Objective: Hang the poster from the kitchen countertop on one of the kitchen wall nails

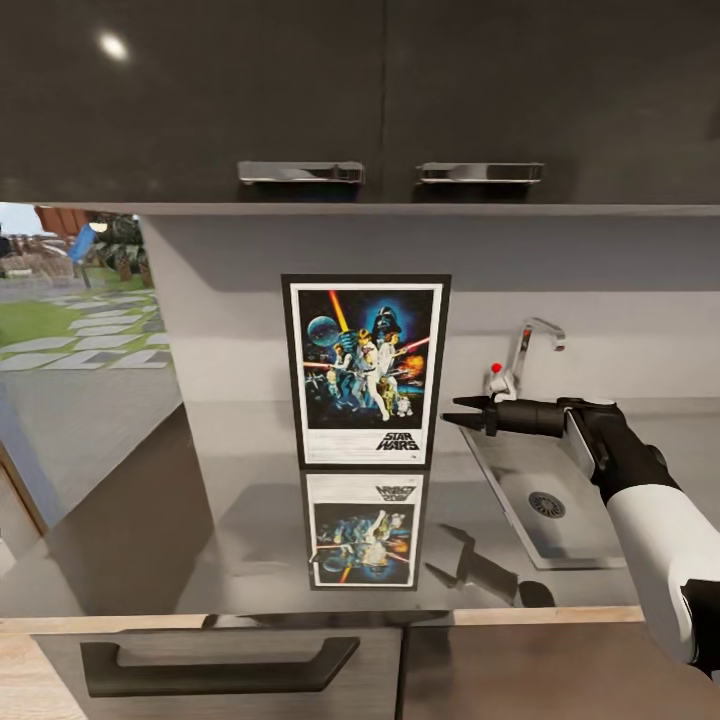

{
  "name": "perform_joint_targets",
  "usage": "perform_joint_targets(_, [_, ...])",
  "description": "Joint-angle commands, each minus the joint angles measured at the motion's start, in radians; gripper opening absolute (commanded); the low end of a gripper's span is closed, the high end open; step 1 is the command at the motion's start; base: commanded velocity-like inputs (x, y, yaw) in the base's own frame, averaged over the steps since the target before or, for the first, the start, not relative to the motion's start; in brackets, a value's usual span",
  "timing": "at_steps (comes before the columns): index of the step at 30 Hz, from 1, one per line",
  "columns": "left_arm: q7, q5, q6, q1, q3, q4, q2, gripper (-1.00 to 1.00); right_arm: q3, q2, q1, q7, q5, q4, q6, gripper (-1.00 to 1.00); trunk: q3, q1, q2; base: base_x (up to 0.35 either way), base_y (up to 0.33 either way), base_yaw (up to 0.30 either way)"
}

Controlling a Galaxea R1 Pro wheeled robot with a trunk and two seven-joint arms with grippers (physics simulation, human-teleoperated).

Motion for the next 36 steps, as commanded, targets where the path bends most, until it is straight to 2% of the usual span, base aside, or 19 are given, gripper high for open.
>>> perform_joint_targets(1, [0.000,0.001,-0.002,0.000,0.001,0.000,0.000,1.00,-0.002,0.000,-0.001,0.004,0.000,0.000,0.011,1.00,-0.001,0.000,-0.001,0.000,0.070,0.000])
perform_joint_targets(36, [0.001,0.001,-0.002,0.000,0.001,0.001,0.001,1.00,-0.002,0.000,-0.001,0.004,0.000,-0.002,0.010,1.00,-0.001,0.000,-0.001,0.000,0.033,0.000])
